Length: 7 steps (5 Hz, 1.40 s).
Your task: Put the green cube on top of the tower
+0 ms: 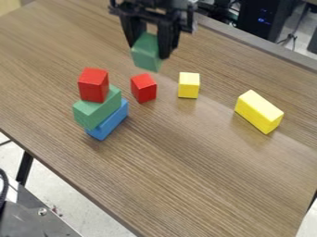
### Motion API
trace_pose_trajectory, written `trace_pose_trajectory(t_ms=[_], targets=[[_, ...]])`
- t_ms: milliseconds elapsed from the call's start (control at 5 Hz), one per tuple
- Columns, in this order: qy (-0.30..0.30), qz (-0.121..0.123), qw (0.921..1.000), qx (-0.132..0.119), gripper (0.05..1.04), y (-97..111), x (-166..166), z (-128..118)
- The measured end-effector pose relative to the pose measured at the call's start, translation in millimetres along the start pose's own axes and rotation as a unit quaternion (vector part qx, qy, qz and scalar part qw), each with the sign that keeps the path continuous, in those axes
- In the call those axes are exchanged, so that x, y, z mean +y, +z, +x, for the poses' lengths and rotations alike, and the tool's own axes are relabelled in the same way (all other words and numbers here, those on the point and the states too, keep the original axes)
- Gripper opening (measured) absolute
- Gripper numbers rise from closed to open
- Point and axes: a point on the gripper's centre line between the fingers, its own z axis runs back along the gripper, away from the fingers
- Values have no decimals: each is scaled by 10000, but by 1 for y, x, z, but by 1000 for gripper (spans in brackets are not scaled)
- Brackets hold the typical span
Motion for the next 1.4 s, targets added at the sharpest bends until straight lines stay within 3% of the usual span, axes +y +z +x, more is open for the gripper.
trace_pose_trajectory(t_ms=[200,600,1000,1200,1400], targets=[[279,54,9995,112,576,1,12,4],[947,263,9928,688,576,-2,33,-4],[1333,307,9862,935,576,6,41,-23],[1576,344,9818,1004,576,10,47,-28],[1865,343,9718,1403,576,8,54,-38]])
